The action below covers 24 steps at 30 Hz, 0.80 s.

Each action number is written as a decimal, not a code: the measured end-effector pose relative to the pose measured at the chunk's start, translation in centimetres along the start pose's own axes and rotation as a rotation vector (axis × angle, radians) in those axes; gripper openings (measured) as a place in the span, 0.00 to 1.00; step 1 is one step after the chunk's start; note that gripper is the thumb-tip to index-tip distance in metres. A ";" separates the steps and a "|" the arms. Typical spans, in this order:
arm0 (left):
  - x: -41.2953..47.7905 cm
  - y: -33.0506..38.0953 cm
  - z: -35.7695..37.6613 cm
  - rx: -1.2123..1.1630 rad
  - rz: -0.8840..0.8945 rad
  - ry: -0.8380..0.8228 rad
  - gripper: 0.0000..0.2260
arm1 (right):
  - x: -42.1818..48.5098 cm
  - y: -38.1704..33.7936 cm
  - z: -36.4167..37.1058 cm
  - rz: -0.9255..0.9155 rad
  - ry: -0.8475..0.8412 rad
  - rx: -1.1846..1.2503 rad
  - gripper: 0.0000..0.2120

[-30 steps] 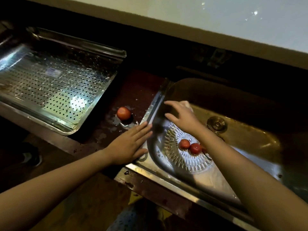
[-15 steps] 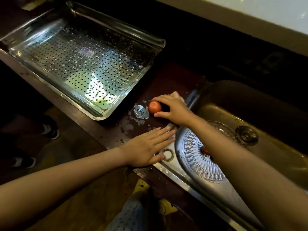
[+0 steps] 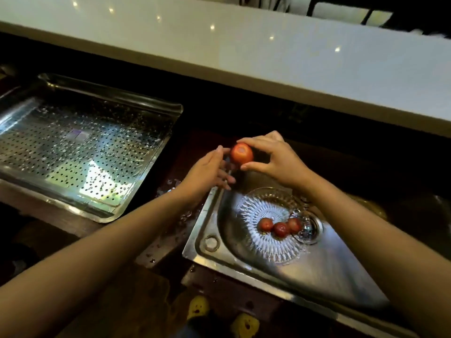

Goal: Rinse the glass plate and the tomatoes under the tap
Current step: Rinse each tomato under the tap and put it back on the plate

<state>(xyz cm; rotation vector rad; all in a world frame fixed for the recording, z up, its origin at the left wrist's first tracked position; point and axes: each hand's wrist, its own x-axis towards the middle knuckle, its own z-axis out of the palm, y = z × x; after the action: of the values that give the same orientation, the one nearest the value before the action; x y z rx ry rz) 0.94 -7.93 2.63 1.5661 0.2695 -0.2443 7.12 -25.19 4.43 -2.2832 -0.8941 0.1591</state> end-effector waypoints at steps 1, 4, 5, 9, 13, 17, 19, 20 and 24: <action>0.1 1.2 1.2 -0.039 0.005 -0.047 0.17 | -0.8 -0.2 -1.1 0.011 0.025 -0.009 0.26; 0.0 4.2 5.3 -0.090 0.017 -0.127 0.12 | -3.4 -0.4 -4.4 0.055 0.118 -0.051 0.25; 0.0 5.0 6.6 -0.074 0.028 -0.146 0.11 | -4.3 -0.4 -5.5 0.079 0.144 -0.071 0.25; -0.2 7.7 11.5 -0.038 0.021 -0.264 0.13 | -8.3 0.0 -9.2 0.216 0.211 -0.085 0.23; -0.7 9.2 17.1 0.010 0.011 -0.437 0.15 | -13.2 1.4 -11.3 0.403 0.385 0.160 0.14; -1.3 8.7 23.9 -0.004 -0.077 -0.567 0.15 | -18.2 3.4 -11.2 0.582 0.645 0.451 0.12; -1.4 7.6 27.1 0.019 -0.133 -0.613 0.13 | -20.6 4.5 -10.5 0.684 0.781 0.636 0.12; -1.4 7.0 28.6 0.028 -0.162 -0.639 0.12 | -21.7 5.0 -10.2 0.722 0.849 0.743 0.12; -2.1 3.9 34.7 0.083 -0.243 -0.739 0.15 | -25.8 6.2 -10.3 0.838 1.158 1.128 0.12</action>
<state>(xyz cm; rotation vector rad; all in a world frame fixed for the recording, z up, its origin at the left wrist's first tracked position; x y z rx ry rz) 0.64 -42.66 6.52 1.4184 -0.1364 -1.0037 -5.53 -50.70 5.21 -1.1390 0.6611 -0.2425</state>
